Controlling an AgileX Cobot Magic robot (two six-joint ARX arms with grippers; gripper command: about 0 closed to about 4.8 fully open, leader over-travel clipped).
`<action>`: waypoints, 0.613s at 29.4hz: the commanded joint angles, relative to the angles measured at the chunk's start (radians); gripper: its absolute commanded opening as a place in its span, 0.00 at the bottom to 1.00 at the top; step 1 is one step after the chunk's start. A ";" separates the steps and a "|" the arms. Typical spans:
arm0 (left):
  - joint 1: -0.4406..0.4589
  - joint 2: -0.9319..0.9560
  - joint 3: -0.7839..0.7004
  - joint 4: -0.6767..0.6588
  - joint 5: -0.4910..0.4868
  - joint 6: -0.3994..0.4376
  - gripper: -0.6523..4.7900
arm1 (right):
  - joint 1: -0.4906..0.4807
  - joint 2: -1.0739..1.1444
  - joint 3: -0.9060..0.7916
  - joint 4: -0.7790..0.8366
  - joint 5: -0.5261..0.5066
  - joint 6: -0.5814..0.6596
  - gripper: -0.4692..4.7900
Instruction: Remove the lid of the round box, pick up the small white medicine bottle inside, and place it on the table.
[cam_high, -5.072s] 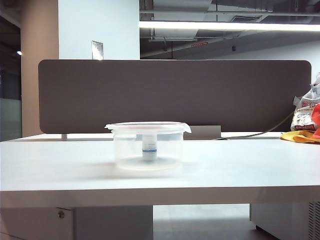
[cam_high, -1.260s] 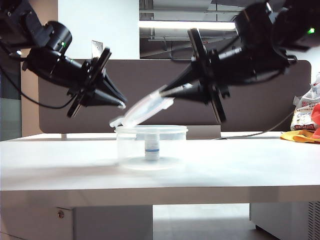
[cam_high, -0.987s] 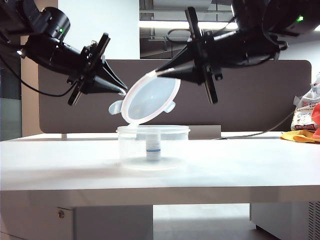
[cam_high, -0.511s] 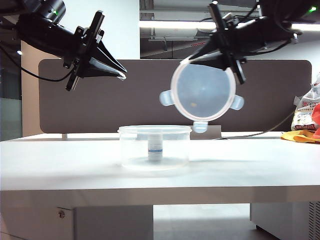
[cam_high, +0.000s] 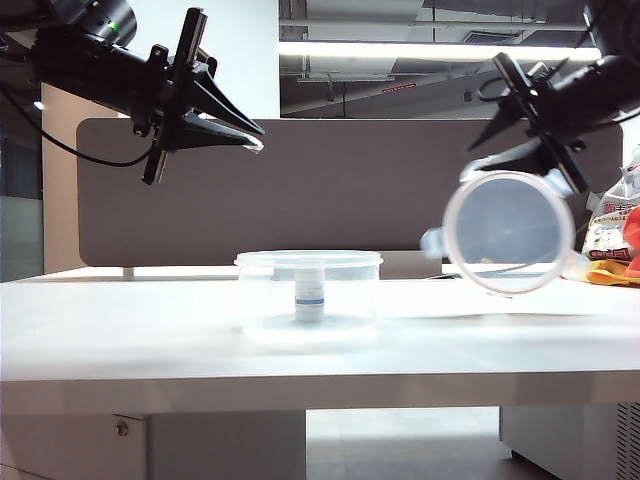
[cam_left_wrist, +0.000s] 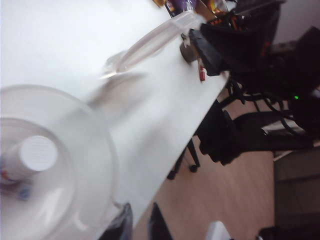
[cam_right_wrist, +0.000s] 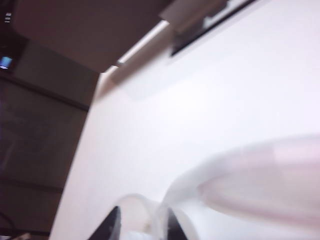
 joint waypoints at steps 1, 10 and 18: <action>-0.014 -0.006 0.004 0.009 0.046 0.008 0.22 | -0.017 -0.005 0.004 -0.066 -0.002 -0.055 0.34; -0.035 -0.037 0.006 0.013 0.143 0.085 0.24 | -0.013 -0.005 0.004 0.008 -0.123 -0.047 0.71; -0.036 -0.202 0.006 0.005 -0.057 0.208 0.22 | -0.005 -0.032 0.004 0.186 -0.349 -0.016 0.08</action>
